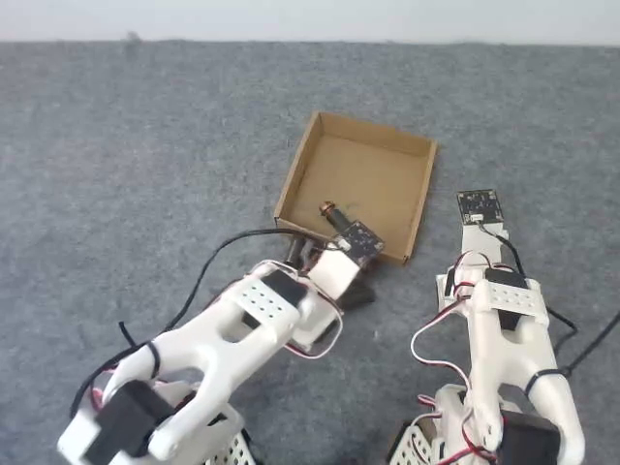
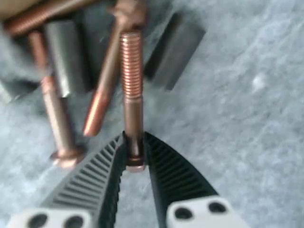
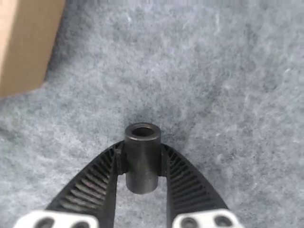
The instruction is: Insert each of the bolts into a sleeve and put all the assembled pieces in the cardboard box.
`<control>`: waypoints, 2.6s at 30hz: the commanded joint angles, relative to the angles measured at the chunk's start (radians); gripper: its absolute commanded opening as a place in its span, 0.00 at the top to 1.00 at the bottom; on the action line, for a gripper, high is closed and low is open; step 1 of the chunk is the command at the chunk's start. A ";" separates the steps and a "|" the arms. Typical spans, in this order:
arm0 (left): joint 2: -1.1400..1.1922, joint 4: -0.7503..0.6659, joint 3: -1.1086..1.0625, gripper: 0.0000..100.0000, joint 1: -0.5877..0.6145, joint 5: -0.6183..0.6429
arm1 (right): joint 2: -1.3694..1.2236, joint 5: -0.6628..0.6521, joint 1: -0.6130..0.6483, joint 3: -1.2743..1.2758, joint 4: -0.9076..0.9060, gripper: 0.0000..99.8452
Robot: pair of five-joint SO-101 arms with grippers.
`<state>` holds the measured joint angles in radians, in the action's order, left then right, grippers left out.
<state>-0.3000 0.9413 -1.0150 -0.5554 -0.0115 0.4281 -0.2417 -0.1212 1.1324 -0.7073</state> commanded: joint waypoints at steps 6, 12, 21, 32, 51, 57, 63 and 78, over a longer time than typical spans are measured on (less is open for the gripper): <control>-0.465 0.031 -0.073 0.99 0.322 -0.146 | -0.001 0.009 -0.005 -0.060 0.021 0.99; -0.684 -0.055 -0.206 0.99 0.502 0.012 | -0.001 0.009 -0.005 -0.060 0.021 0.99; -0.555 -0.206 -0.237 0.98 0.560 0.279 | -0.001 0.009 -0.005 -0.060 0.021 0.99; -0.152 -0.203 -0.033 0.98 0.568 0.258 | -0.001 0.009 -0.005 -0.060 0.021 0.99; -0.230 -0.083 -0.042 0.89 0.595 0.184 | -0.001 0.009 -0.005 -0.060 0.016 0.99; -0.230 -0.143 -0.067 0.99 0.543 0.178 | -0.001 0.009 -0.005 -0.058 0.016 0.99; -0.229 -0.229 -0.104 0.99 0.408 0.109 | -0.001 0.009 -0.005 -0.058 0.016 0.99; 0.215 0.018 0.196 0.99 0.450 0.087 | -0.001 0.009 -0.005 -0.058 0.018 0.99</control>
<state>-0.1174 0.9014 -0.9014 -0.1135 0.1204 0.4281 -0.2417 -0.1212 1.1324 -0.7073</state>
